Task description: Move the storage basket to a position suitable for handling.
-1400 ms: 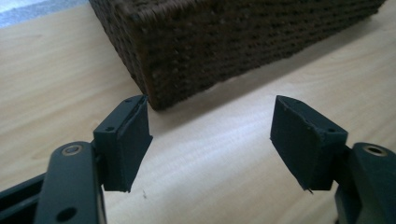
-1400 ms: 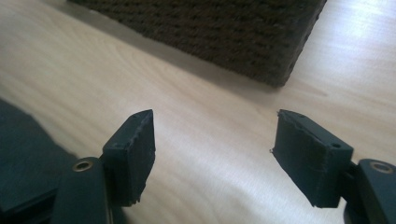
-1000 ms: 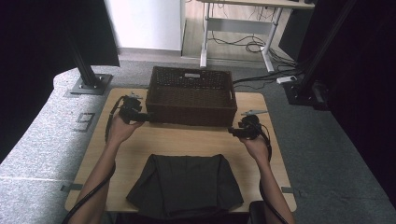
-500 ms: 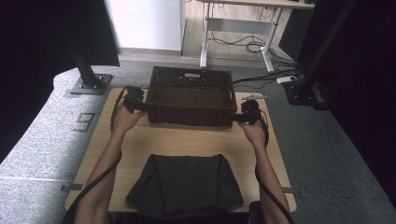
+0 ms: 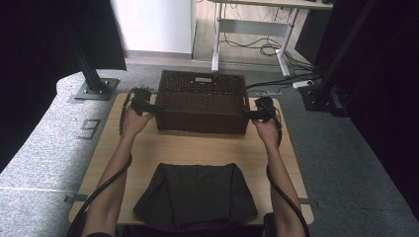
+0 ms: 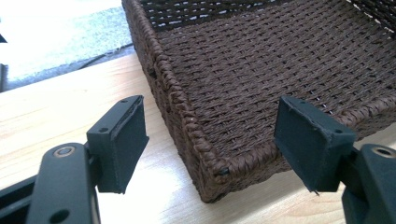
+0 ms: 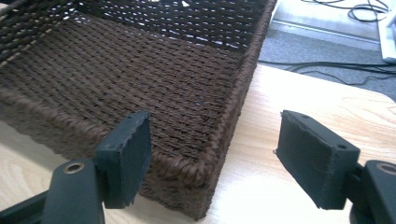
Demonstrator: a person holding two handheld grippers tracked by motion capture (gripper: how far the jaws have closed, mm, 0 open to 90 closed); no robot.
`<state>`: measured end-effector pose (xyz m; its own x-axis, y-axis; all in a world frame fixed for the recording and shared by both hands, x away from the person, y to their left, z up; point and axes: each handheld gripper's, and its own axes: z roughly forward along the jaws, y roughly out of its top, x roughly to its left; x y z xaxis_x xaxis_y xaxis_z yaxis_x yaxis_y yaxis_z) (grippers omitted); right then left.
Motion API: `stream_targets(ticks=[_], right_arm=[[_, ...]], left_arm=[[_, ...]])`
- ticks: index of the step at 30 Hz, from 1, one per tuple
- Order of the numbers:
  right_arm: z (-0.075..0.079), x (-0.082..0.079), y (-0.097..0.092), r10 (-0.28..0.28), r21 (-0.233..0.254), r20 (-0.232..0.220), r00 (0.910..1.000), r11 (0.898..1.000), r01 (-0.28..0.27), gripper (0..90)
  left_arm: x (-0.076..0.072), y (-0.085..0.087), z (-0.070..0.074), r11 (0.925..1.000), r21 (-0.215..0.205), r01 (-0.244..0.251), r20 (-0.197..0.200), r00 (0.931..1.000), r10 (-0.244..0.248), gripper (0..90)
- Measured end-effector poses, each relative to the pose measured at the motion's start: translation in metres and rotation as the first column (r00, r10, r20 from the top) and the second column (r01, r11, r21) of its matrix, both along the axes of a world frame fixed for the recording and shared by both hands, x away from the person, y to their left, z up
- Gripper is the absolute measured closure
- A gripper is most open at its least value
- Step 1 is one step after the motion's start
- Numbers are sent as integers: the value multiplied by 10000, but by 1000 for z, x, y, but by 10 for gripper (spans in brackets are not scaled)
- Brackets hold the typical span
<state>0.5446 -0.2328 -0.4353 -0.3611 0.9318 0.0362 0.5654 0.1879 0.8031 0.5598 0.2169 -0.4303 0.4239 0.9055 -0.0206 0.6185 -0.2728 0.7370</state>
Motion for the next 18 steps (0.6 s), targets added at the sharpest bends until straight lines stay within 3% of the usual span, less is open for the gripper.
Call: stream_targets(ticks=[7,18], right_arm=[[-3,5,-2,-215,-251,-107,9997,9995,212,239],[-8,2,-6,-280,74,-180,9994,9996,282,242]], left_arm=[[6,-3,-4,9999,58,-89,-182,9998,90,254],[1,1,-6,9986,-538,-15,-571,9984,-16,262]])
